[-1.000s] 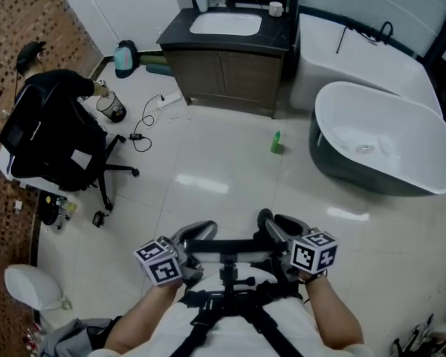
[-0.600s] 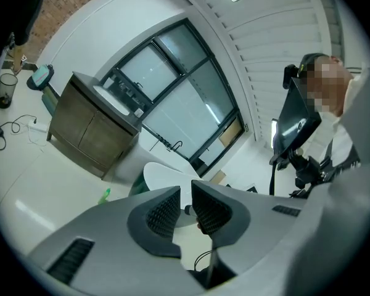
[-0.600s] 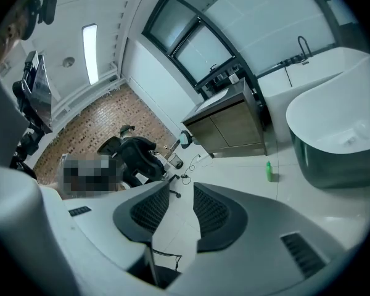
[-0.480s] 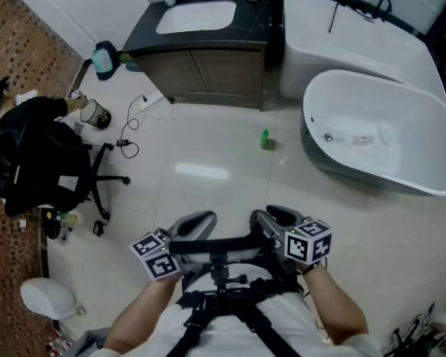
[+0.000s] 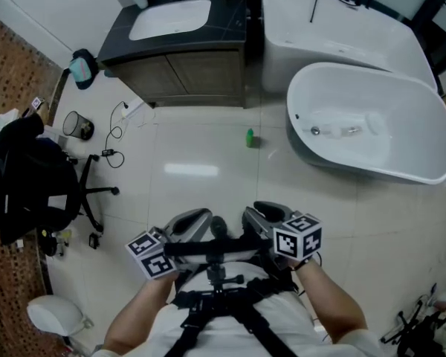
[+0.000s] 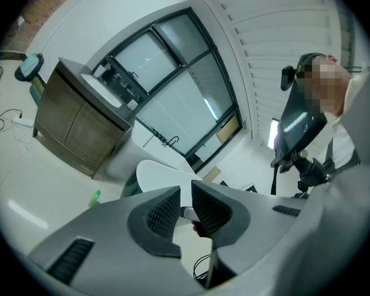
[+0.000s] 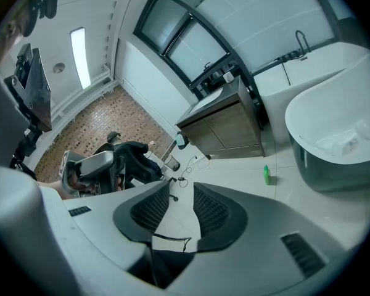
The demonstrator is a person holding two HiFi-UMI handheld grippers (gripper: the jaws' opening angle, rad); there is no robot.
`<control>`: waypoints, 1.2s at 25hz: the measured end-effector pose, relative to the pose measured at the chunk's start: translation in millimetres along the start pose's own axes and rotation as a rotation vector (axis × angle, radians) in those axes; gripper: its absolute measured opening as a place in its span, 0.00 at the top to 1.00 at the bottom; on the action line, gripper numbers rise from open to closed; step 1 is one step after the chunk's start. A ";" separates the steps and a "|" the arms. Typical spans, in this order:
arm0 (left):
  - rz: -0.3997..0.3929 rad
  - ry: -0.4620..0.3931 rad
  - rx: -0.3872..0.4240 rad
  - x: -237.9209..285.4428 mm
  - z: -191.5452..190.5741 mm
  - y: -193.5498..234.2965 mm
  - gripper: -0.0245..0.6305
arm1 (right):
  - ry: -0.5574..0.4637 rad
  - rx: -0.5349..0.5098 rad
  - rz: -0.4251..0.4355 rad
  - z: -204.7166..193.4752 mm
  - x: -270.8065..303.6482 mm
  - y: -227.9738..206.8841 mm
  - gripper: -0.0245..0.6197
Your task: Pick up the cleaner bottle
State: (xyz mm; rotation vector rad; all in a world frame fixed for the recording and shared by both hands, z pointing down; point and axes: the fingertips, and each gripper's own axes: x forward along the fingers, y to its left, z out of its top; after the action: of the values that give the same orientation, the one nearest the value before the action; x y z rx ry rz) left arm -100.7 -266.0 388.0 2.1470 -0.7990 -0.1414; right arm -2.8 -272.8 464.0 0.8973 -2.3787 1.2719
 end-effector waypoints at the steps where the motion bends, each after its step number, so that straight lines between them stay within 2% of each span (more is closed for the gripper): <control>1: -0.002 0.016 0.006 2.5 1.0 3.5 0.89 | -0.012 0.011 -0.012 1.3 0.2 -0.6 0.76; 12: -0.133 0.164 0.065 0.1 12.1 36.4 0.89 | -0.148 0.114 -0.163 -1.5 3.0 7.6 0.76; 16: -0.090 0.207 0.157 2.7 10.6 64.0 0.89 | -0.203 0.156 -0.205 -3.6 3.6 0.8 0.76; 21: -0.034 0.224 0.226 19.0 25.2 86.4 0.88 | -0.202 0.173 -0.211 5.4 13.0 -19.4 0.76; 25: 0.017 0.217 0.237 41.8 34.6 110.2 0.82 | -0.162 0.154 -0.182 25.1 29.0 -34.6 0.76; 30: 0.080 0.216 0.226 70.8 30.4 142.3 0.82 | -0.098 0.149 -0.162 38.8 44.2 -56.8 0.76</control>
State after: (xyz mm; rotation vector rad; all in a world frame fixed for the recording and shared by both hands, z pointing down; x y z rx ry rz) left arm -125.9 -393.4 484.5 2.2877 -0.8029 0.2298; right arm 1.5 -345.3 501.5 1.1961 -2.2518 1.3830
